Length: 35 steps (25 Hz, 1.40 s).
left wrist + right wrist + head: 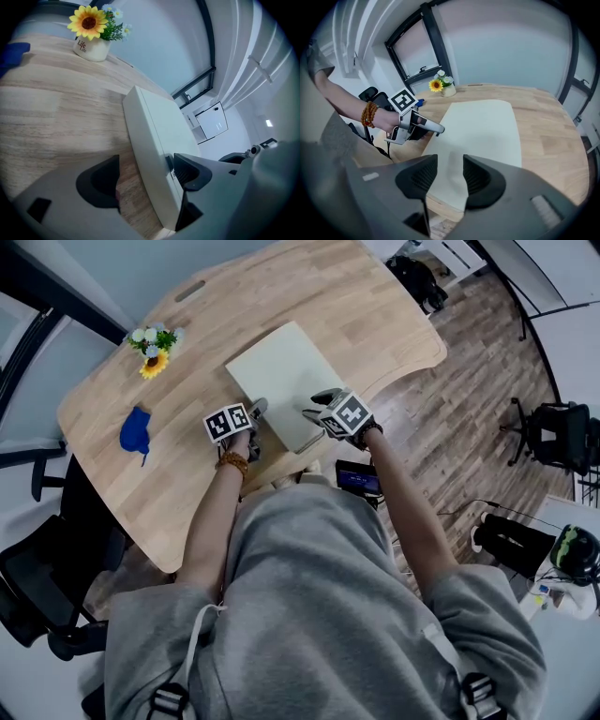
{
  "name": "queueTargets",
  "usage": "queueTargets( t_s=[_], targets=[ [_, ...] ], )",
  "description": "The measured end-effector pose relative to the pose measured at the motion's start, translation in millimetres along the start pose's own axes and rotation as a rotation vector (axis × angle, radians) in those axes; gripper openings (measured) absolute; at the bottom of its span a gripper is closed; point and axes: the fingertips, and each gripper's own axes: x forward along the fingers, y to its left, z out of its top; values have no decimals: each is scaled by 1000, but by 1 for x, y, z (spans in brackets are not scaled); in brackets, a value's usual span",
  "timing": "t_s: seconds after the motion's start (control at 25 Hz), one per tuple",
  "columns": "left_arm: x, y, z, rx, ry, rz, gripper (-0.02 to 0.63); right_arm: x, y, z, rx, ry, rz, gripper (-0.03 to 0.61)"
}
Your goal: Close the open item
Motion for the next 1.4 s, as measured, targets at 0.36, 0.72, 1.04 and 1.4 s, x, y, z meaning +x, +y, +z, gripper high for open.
queueTargets(
  t_s=[0.36,0.72,1.04,1.4],
  targets=[
    [-4,-4,3,47,-21,-10,365,-7,-2,-3,77,-44,19,179],
    [-30,-15,23,131,-132,-12,364,-14,-5,4,85,-73,21,179],
    [-85,-41,64,413,-264,28,364,-31,-16,33,52,-147,5,175],
    [-166,-109,151,632,-524,48,364,-75,-27,111,-47,-325,-16,169]
  ],
)
